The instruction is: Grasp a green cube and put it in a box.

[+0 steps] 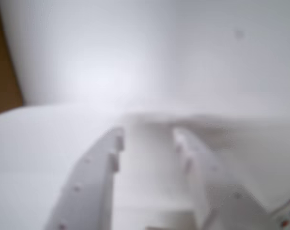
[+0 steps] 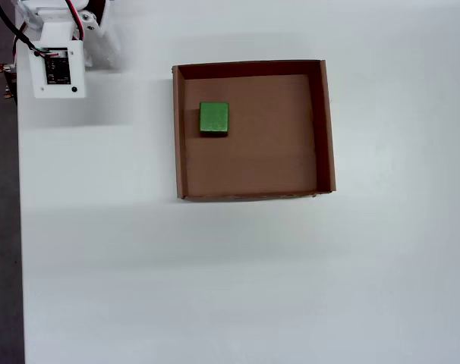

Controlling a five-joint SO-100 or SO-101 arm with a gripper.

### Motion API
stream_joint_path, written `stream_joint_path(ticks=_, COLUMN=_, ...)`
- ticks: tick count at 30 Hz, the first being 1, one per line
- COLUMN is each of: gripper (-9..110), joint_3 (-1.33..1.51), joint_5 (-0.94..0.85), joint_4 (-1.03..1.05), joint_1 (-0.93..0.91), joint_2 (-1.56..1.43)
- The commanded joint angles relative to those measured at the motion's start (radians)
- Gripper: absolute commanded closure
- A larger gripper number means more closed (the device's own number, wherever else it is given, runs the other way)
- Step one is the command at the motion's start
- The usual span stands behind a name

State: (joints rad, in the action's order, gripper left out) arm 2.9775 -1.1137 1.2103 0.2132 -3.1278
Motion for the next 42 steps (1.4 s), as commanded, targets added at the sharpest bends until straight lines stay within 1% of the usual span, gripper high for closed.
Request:
stream_joint_path(ticks=1, gripper=88, joint_3=-0.005, joint_5=-0.003, joint_4=0.032, joint_1=-0.015, joint_2=-0.054)
stream_joint_path(ticks=11, gripper=87, joint_3=-0.005, joint_5=0.017, joint_4=0.032, joint_1=-0.020, joint_2=-0.054)
stream_joint_path(ticks=14, gripper=85, joint_3=-0.005, joint_5=0.123, joint_4=0.025, joint_1=-0.008, joint_2=-0.054)
stream_joint_path(ticks=26, gripper=84, joint_3=-0.005, joint_5=0.126, joint_4=0.008, joint_1=-0.028, joint_2=-0.054)
stream_joint_path(ticks=32, gripper=81, joint_3=-0.005, joint_5=0.130, joint_4=0.023, joint_1=-0.026, joint_2=-0.054)
stream_joint_path(ticks=42, gripper=81, joint_3=-0.005, joint_5=0.141, joint_4=0.023, joint_1=-0.026, joint_2=-0.054)
